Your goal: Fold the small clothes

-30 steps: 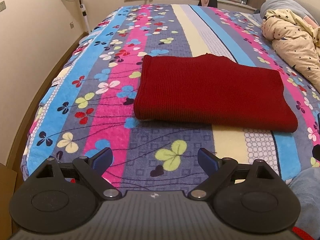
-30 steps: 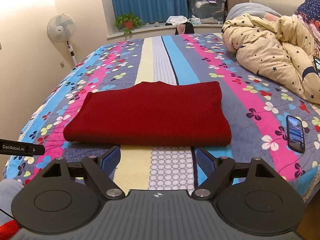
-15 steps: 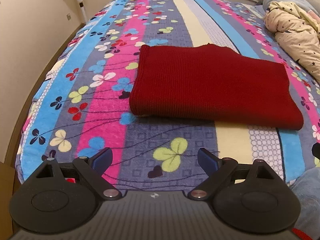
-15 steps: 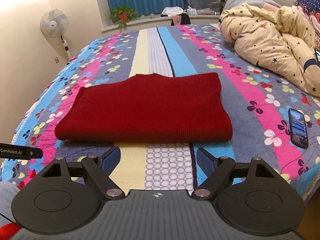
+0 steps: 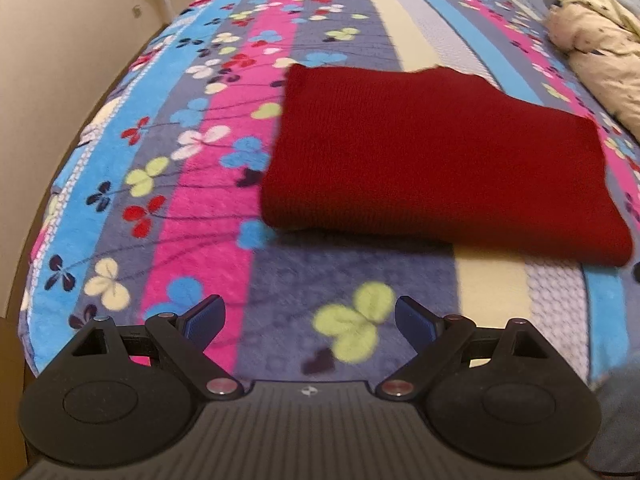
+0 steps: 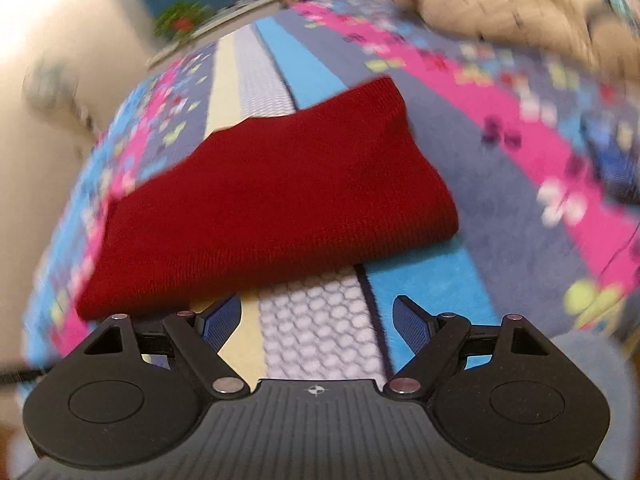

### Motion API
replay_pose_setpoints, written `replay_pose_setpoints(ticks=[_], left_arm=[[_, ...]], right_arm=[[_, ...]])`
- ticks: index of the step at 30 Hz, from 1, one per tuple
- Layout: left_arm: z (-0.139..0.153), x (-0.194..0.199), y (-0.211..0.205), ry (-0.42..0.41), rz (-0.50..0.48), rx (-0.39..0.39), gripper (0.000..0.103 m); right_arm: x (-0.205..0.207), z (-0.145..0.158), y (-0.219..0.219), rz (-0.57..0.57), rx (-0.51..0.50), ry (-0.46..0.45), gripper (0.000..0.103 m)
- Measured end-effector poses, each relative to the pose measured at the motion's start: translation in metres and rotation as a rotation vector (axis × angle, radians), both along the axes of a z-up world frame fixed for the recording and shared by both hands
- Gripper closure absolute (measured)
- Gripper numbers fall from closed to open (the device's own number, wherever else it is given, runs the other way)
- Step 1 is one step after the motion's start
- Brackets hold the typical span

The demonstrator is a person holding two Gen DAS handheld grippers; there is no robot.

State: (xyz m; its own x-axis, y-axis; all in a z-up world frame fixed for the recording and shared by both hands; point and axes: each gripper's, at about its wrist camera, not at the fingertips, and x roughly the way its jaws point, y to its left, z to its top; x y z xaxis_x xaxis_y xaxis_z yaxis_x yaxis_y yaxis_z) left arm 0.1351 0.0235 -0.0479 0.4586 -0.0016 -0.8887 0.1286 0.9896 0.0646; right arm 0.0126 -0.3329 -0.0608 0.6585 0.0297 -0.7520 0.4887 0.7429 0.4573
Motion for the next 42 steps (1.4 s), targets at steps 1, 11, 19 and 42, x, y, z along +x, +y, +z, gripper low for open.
replay_pose_setpoints(ticks=[1,11,19,42], left_arm=[[-0.002,0.007,0.004,-0.003,0.017,0.012,0.008],[-0.026,0.077,0.057,0.02,0.216,0.053,0.008],[-0.062,0.106,0.091,0.078,0.368,0.121,0.008],[-0.083,0.101,0.184,0.132,0.425,-0.211,0.009]], right_arm=[[0.003,-0.01,-0.013,-0.049,0.058,-0.004,0.019],[0.033,-0.104,-0.107,-0.416,0.421,-0.059,0.017],[0.055,-0.083,-0.094,-0.363,0.287,-0.065,0.084],[0.191,-0.056,0.362,1.002,-0.871,-0.115,0.087]])
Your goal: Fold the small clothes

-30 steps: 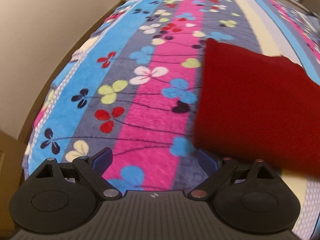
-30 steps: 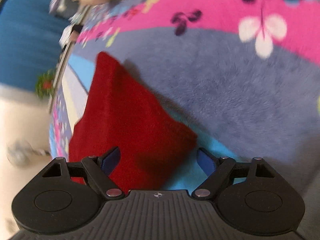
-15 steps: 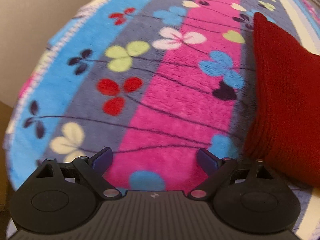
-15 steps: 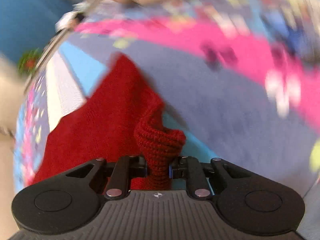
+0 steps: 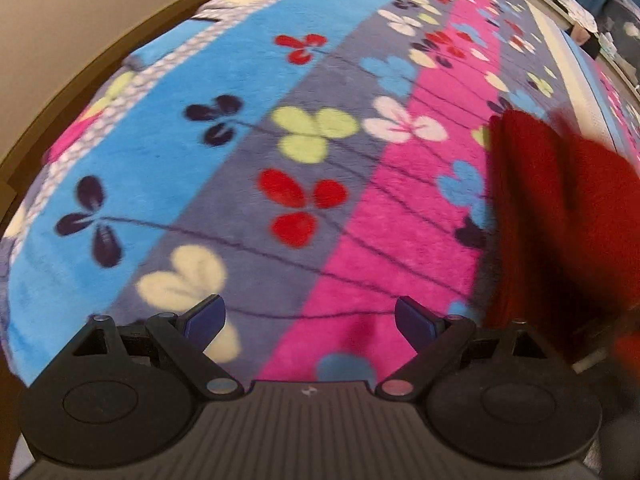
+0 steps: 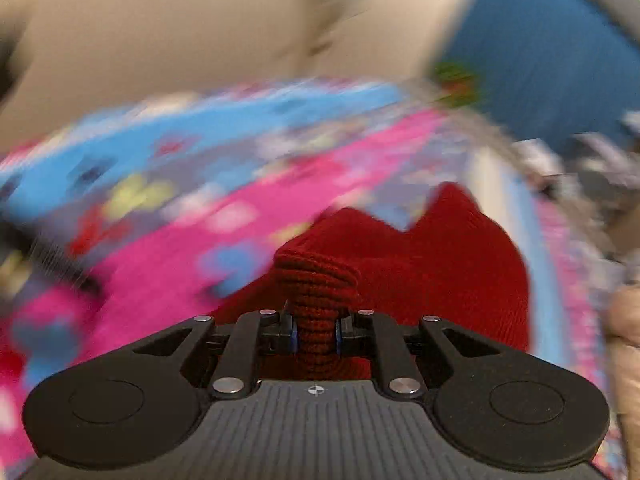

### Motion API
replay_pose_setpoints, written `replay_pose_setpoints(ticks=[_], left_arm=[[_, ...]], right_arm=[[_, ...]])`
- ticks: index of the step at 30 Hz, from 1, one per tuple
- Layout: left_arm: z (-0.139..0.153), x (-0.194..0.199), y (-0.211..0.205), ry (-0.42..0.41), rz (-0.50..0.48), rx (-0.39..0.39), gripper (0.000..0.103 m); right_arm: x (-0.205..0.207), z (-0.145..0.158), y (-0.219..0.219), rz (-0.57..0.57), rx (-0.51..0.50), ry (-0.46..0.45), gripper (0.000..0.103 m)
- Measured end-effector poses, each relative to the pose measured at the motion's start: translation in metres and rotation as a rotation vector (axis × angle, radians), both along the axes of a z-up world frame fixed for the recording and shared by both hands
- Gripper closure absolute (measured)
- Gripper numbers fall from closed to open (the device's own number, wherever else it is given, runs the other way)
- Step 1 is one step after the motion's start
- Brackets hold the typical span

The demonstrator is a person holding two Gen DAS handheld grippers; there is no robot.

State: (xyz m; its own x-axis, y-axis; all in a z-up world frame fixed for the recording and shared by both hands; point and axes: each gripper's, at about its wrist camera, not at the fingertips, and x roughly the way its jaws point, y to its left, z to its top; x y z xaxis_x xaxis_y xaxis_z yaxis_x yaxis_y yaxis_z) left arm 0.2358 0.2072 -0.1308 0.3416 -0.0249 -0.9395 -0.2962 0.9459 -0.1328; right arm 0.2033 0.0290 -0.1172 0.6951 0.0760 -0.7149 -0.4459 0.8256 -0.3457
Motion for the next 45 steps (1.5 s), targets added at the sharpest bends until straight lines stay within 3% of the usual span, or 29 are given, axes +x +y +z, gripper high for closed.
replay_pose_setpoints(ticks=[2,9,13,15,16,18,20,22,24,26,28,31,32,34,38,40,42,45], left_arm=[[0.0,-0.004,0.006,0.001,0.005,0.0,0.009],[0.0,-0.006,0.007,-0.012,0.013,-0.017,0.009],[0.001,-0.007,0.002,-0.012,0.003,-0.001,0.009],[0.002,-0.007,0.001,-0.007,-0.001,0.005,0.009],[0.003,-0.007,0.0,-0.009,-0.003,0.002,0.009],[0.009,-0.005,-0.004,-0.019,-0.007,-0.004,0.009],[0.018,-0.002,-0.012,-0.035,-0.024,-0.021,0.009],[0.031,0.0,-0.025,-0.065,-0.053,-0.039,0.008],[0.047,0.002,-0.043,-0.102,-0.091,-0.068,0.009],[0.059,0.004,-0.062,-0.134,-0.131,-0.096,0.008],[0.061,0.007,-0.085,-0.151,-0.178,-0.077,0.008],[0.037,0.014,-0.116,-0.118,-0.227,0.081,0.007],[0.022,0.016,-0.12,-0.079,-0.236,0.125,0.001],[0.006,0.011,-0.112,-0.058,-0.21,0.093,0.0],[0.031,-0.011,-0.089,-0.088,-0.188,0.003,0.0],[0.053,-0.034,-0.084,-0.124,-0.209,0.033,0.001],[0.069,-0.063,-0.077,-0.144,-0.214,0.06,0.001],[0.086,-0.108,-0.066,-0.146,-0.196,0.068,0.001]], right_arm=[[-0.008,-0.013,0.012,0.002,-0.054,-0.021,0.087],[-0.015,0.028,0.001,-0.007,0.071,-0.064,0.087],[-0.018,-0.002,0.009,0.032,0.02,-0.016,0.086],[-0.019,-0.015,0.011,0.053,-0.003,-0.003,0.075],[-0.021,-0.008,0.008,0.046,0.016,0.003,0.073],[-0.023,0.016,-0.005,0.052,0.161,0.085,0.054],[-0.031,0.044,-0.029,0.016,0.324,0.119,0.054],[-0.041,0.068,-0.059,-0.076,0.404,0.057,0.054],[-0.047,0.081,-0.087,-0.181,0.381,-0.035,0.054],[-0.044,0.077,-0.106,-0.266,0.294,-0.089,0.055],[-0.035,0.06,-0.12,-0.324,0.228,-0.048,0.059],[-0.027,0.017,-0.124,-0.349,0.188,0.104,0.06],[-0.03,0.005,-0.121,-0.347,0.175,0.108,0.06],[-0.039,0.001,-0.114,-0.334,0.156,0.084,0.061],[-0.055,0.039,-0.123,-0.322,0.292,0.141,0.059],[-0.08,0.07,-0.128,-0.306,0.334,0.112,0.051],[-0.111,0.097,-0.135,-0.302,0.369,0.08,0.035],[-0.159,0.121,-0.139,-0.305,0.395,0.072,0.029]])
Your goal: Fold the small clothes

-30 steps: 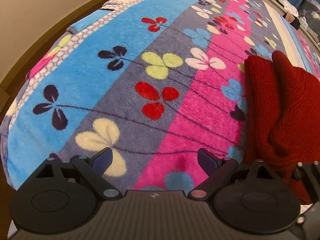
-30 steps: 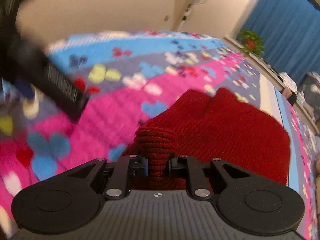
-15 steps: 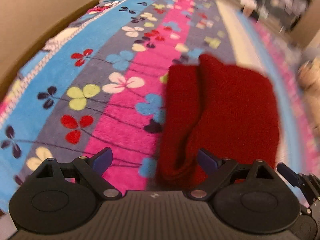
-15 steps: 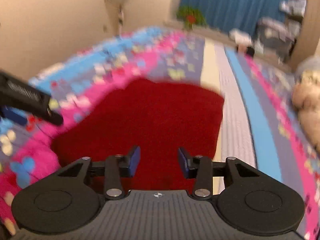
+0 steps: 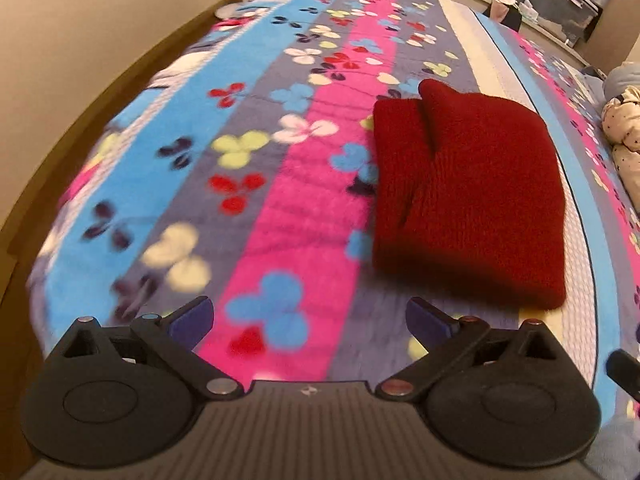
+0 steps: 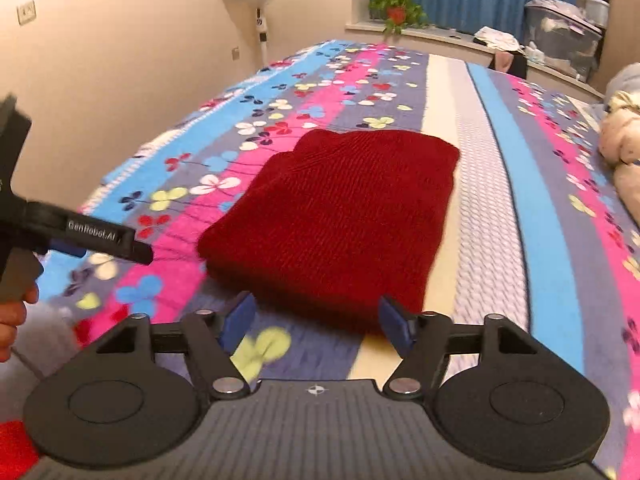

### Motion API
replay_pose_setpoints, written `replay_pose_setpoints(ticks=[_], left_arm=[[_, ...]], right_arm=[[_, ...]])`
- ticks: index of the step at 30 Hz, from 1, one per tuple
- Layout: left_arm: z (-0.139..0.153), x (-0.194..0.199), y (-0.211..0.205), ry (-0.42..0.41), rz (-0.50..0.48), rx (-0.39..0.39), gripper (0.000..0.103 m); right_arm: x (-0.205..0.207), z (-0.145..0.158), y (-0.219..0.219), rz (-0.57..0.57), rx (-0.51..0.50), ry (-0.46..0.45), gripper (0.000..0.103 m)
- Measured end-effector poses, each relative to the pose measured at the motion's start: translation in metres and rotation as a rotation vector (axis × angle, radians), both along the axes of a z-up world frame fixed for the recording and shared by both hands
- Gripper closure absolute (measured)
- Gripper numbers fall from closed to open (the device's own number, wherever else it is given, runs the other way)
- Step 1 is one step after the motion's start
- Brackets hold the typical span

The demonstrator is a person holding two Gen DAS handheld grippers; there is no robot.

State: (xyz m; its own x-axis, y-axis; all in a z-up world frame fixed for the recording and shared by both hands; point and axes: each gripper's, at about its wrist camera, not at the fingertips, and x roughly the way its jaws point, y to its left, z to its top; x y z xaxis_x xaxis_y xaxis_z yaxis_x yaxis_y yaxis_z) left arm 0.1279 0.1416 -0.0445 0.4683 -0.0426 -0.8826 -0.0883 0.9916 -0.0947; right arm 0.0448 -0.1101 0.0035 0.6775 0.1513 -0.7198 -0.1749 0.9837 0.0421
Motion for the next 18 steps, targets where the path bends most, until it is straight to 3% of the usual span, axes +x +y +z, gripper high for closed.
replay_pose_setpoints(ticks=[4,7,18], left_arm=[[0.021,-0.051,0.006,-0.03,0.033,-0.011,0.001],[0.037,-0.079,0.002,-0.091,-0.01,-0.033,0.001],[0.057,-0.105,-0.008,-0.126,-0.023,-0.026,0.001]], right_arm=[[-0.048,0.014,0.001,-0.015,-0.041,-0.046,0.025],[-0.071,0.019,0.001,-0.007,-0.036,-0.072,0.025],[-0.098,0.034,-0.002,-0.026,-0.011,-0.128,0.024]])
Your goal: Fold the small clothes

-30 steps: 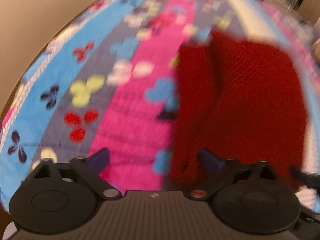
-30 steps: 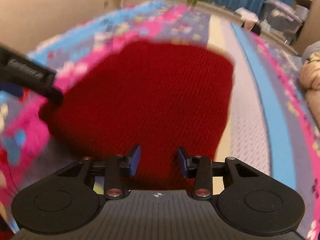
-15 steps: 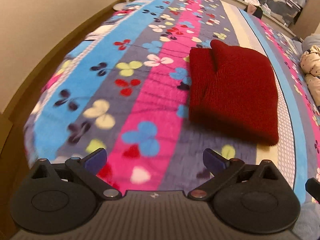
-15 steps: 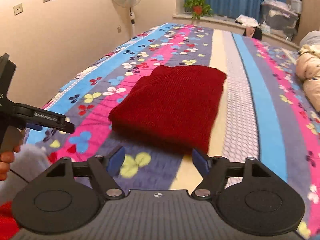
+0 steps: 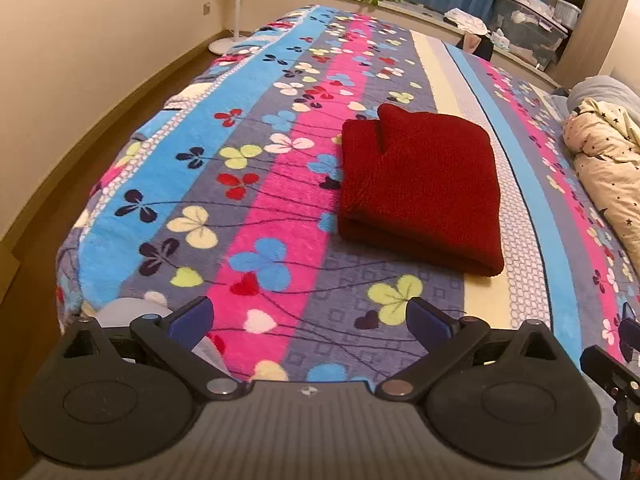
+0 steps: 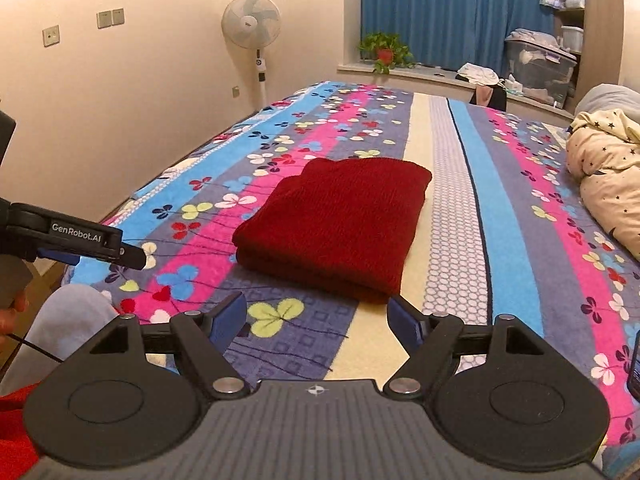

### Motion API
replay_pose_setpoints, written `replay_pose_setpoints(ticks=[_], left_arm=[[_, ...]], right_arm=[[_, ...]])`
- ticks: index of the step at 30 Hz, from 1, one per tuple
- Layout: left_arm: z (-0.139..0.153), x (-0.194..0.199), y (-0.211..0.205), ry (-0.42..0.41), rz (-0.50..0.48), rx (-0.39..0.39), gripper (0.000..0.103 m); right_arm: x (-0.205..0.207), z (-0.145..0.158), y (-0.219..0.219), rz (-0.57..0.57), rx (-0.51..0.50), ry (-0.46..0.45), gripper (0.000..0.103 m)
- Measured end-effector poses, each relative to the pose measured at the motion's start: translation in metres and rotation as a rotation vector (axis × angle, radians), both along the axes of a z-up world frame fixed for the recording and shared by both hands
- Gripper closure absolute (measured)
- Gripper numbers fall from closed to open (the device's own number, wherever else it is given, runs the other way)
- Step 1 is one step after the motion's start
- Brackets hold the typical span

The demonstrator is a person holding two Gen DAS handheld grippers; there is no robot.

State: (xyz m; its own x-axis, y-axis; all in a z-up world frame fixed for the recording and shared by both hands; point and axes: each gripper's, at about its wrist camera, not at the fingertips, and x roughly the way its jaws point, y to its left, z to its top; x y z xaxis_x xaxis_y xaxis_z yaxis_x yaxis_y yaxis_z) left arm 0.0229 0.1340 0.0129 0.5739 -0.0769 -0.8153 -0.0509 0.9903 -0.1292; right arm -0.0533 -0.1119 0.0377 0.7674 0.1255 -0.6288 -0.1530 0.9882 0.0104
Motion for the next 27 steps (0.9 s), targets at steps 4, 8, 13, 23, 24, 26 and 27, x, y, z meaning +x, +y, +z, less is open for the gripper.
replay_pose_setpoints(ticks=[4,8,13,23,24,26,27], left_arm=[[0.0,0.001,0.002,0.002,-0.002,-0.005,0.001],[-0.001,0.003,0.005,-0.002,-0.002,-0.042,0.001],[-0.008,0.018,0.002,0.018,0.004,-0.072,0.001],[-0.066,0.111,-0.013,0.173,0.119,-0.372,0.001],[-0.073,0.122,-0.017,0.188,0.139,-0.383,0.001],[-0.085,0.143,-0.026,0.21,0.168,-0.395,0.001],[-0.091,0.154,-0.031,0.221,0.181,-0.395,0.001]], right_arm=[[0.001,0.0,0.001,0.006,-0.004,0.001,0.024],[0.007,-0.004,0.002,0.01,-0.002,0.023,0.024],[0.023,-0.011,-0.003,0.021,0.027,0.073,0.024],[0.176,-0.013,-0.101,-0.032,0.225,0.119,0.019],[0.204,-0.015,-0.112,-0.03,0.208,0.108,0.016],[0.252,-0.023,-0.127,-0.034,0.162,0.111,0.015],[0.284,-0.03,-0.135,-0.039,0.15,0.135,0.014]])
